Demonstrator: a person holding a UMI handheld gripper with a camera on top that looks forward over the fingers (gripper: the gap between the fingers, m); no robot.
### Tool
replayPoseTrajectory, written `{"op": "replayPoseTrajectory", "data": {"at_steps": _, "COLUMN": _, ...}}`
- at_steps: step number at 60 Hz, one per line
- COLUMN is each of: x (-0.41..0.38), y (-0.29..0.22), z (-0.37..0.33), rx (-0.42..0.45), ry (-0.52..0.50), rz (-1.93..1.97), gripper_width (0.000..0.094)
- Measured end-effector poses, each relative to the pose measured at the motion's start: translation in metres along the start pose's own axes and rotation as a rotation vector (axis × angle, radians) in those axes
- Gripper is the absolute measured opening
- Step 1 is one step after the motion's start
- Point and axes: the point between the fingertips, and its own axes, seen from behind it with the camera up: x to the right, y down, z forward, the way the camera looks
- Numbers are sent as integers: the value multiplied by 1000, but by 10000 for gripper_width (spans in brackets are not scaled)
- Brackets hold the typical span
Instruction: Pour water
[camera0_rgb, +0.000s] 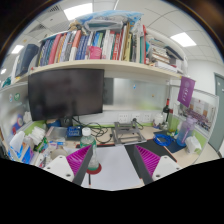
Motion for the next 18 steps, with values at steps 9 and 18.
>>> {"op": "replayPoseTrajectory", "data": {"at_steps": 9, "x": 20, "y": -14, "z": -14, "rx": 33, "ry": -13, "rz": 15, "gripper_width": 854}}
{"op": "replayPoseTrajectory", "data": {"at_steps": 18, "x": 31, "y": -17, "z": -20, "rx": 43, "ry": -61, "rz": 32, "gripper_width": 856}}
